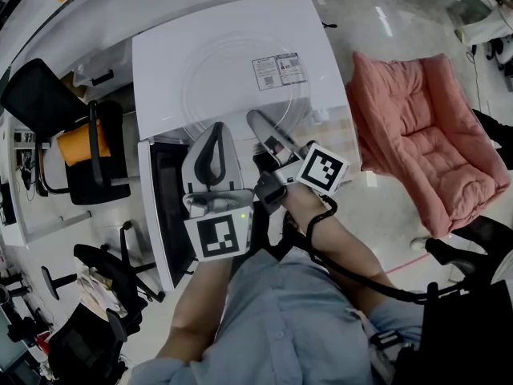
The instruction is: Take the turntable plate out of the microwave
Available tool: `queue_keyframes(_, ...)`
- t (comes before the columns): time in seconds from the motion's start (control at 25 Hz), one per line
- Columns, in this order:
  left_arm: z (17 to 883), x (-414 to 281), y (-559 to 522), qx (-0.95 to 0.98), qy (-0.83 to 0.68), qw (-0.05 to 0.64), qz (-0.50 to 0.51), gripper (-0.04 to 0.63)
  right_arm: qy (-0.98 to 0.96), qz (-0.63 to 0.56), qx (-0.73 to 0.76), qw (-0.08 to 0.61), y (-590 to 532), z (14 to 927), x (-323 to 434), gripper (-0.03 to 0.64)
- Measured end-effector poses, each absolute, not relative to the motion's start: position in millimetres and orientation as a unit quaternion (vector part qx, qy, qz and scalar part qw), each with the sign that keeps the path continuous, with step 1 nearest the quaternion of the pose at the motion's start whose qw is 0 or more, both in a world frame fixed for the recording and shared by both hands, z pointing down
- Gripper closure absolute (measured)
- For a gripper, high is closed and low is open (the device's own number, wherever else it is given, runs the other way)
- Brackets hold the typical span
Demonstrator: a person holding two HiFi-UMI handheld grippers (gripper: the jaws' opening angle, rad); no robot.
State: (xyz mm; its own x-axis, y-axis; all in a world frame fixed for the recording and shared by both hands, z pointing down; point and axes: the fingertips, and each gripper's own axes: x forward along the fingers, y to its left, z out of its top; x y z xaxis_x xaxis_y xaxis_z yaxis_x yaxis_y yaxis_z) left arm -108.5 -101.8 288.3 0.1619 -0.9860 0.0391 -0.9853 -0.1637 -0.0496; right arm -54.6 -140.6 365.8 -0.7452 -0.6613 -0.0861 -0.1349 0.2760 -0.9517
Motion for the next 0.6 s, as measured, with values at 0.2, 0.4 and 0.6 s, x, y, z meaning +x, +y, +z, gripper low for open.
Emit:
queue_keyframes(0.2,288.9,-107.1,-101.6,-0.763,0.645,0.007,-0.030,0.589,0.755,-0.550,-0.265,0.238,-133.5,369.6,-51.7,0.509)
queue_keyframes(0.4,292.2,-107.1,-102.6,-0.764,0.645,0.004,-0.031,0.588,0.747,-0.561,-0.265,0.238,-115.6,372.8,-42.9,0.497)
queue_keyframes(0.6,296.1,-102.6,-103.4,-0.767,0.641,0.002,-0.031,0.589,0.735,-0.572,-0.262,0.251,-108.3,375.7,-34.8,0.555)
